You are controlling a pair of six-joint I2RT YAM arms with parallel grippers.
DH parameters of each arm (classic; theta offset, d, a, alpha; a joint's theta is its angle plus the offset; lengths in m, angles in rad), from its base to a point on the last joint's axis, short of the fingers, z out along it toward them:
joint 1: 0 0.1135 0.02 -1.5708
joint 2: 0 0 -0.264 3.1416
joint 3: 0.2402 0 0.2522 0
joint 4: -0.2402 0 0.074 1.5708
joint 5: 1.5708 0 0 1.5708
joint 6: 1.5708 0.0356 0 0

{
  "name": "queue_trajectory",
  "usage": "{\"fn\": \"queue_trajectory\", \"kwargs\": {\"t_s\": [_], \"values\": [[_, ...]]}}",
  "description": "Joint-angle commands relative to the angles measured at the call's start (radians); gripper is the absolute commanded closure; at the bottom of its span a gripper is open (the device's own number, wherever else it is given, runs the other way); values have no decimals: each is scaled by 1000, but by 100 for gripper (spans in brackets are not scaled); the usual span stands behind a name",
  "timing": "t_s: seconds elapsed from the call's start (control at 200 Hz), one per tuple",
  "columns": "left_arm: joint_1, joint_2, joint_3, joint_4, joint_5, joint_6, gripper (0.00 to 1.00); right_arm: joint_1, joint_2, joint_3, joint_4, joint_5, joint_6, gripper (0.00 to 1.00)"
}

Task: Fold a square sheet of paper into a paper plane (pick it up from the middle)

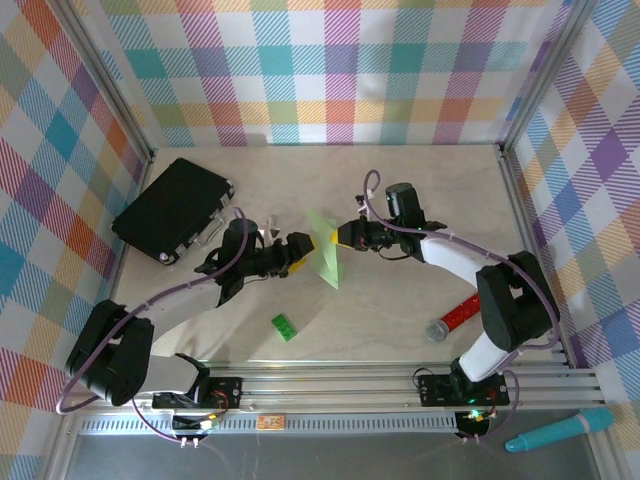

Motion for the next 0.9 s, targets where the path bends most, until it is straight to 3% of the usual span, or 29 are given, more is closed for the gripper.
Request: {"fn": "queue_trajectory", "kwargs": {"t_s": [0.0,0.21,0.655,0.85,0.895], "values": [[-23,55,57,144,76,-7,28,-4,-24,-17,74,-49,112,91],[-27,136,98,241,128,-19,41,-7,-29,-3,115,-67,168,91],[-25,133,78,284,122,-5,68,-37,-25,-1,126,-92,185,89],[-25,147,91,282,121,2,81,-40,-26,-3,122,-100,188,84],[-25,147,94,271,117,10,84,-41,-29,-4,121,-97,190,79]]}}
